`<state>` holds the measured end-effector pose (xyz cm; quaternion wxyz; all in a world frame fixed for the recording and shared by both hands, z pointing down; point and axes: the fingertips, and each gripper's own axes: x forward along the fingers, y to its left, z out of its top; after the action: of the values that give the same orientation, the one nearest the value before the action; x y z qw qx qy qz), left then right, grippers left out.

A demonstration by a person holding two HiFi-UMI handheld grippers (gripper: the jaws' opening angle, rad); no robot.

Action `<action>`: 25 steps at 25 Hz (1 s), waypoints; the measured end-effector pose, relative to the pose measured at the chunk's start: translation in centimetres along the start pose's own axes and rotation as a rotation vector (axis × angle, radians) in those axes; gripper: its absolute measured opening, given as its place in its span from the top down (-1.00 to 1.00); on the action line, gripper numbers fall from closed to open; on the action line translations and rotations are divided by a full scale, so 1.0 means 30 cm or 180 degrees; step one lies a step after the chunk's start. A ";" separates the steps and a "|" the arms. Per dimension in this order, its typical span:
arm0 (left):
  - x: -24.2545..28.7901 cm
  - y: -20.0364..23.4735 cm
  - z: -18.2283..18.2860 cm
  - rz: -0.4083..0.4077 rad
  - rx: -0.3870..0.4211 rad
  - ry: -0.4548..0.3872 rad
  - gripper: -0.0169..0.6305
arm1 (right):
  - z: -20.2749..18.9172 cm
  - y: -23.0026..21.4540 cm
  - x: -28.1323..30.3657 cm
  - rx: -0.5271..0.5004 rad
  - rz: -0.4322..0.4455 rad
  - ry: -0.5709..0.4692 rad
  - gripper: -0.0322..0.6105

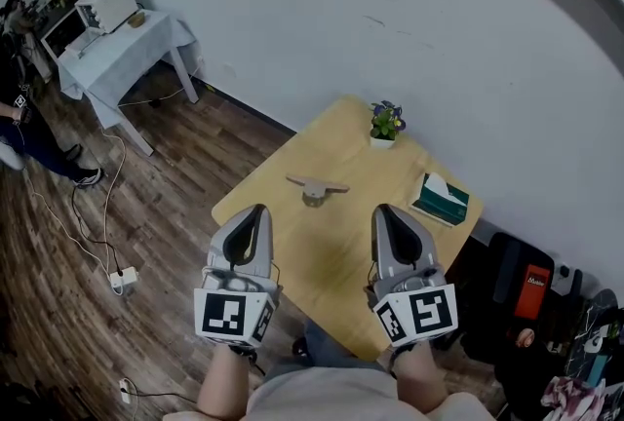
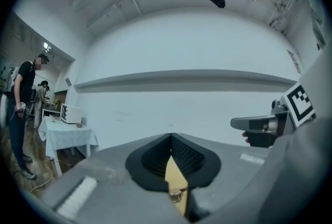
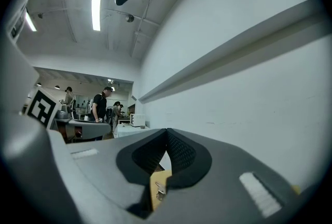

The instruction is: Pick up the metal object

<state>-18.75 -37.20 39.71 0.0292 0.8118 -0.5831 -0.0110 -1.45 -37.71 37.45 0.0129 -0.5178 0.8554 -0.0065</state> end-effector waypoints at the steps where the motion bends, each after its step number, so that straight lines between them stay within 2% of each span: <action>1: 0.016 -0.003 -0.030 -0.0017 -0.0020 0.0072 0.92 | -0.010 -0.009 0.004 0.0012 -0.0005 0.0021 0.89; 7: 0.116 -0.040 -0.215 -0.0188 -0.0079 0.0479 0.76 | -0.071 -0.065 0.022 0.0080 -0.0058 0.0127 0.89; 14: 0.213 -0.055 -0.427 -0.0218 -0.0412 0.0922 0.60 | -0.130 -0.133 0.027 0.0160 -0.0143 0.0229 0.89; 20: 0.297 -0.103 -0.607 -0.0345 -0.0388 0.1356 0.36 | -0.186 -0.190 0.027 0.0223 -0.0216 0.0326 0.89; 25: 0.359 -0.111 -0.723 -0.0290 -0.0440 0.1591 0.11 | -0.215 -0.230 0.026 0.0255 -0.0275 0.0372 0.89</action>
<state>-11.03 -45.59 61.34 0.2272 0.8108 -0.5185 0.1488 4.10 -41.62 44.06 -0.0166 -0.5520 0.8306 -0.0715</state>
